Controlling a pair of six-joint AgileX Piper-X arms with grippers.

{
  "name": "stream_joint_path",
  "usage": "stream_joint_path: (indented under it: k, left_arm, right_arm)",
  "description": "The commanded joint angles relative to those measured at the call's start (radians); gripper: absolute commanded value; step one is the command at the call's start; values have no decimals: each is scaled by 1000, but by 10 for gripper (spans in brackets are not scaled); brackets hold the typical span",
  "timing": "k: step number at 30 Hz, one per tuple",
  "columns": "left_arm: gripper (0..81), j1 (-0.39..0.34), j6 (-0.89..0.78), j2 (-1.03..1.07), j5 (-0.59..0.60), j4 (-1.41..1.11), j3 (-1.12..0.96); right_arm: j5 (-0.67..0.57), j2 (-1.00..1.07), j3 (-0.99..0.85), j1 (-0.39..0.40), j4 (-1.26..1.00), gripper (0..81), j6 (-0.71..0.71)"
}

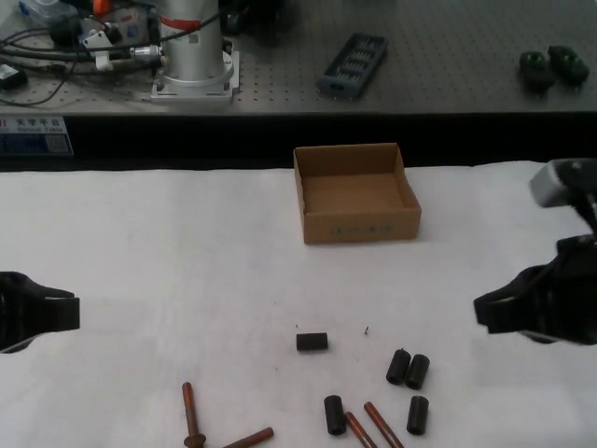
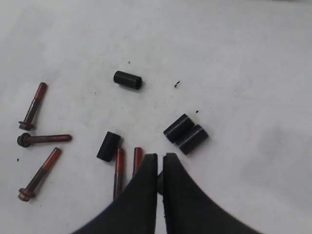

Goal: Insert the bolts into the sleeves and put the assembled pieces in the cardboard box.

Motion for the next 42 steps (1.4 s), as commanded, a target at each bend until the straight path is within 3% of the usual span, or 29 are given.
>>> stream_joint_path:
  k: [1, 8, 11, 15, 17, 25, 27, 33, 42]
  left_arm:
    - [45, -1, 40, 0, -12, 46, -15]
    - [45, -1, 89, 0, -27, 125, -15]
    - [45, -1, 89, 0, -27, 140, -9]
    - [45, -1, 98, 3, -27, 155, -7]
    - [45, -1, 105, 3, -27, 165, -7]
    - [47, -1, 134, 3, -9, 208, -7]
    - [95, -1, 134, 3, -3, 208, -7]
    - [347, -1, 111, 3, -30, 228, -7]
    - [328, -1, 112, 3, -27, 250, -7]
  right_arm:
    - [-14, 12, -12, 23, 7, 43, 14]
    - [-14, 52, -12, 99, 6, 43, 14]
    - [-9, 61, -12, 125, 6, 6, 17]
    - [-5, 76, -10, 154, 6, 147, 45]
    - [-5, 93, -10, 163, 4, 172, 54]
    - [-21, 188, -10, 200, 1, 82, 66]
    - [-21, 203, -10, 209, -9, 82, 66]
    - [-8, 245, -10, 218, -43, 82, 66]
    - [-7, 297, -10, 218, -54, 99, 64]
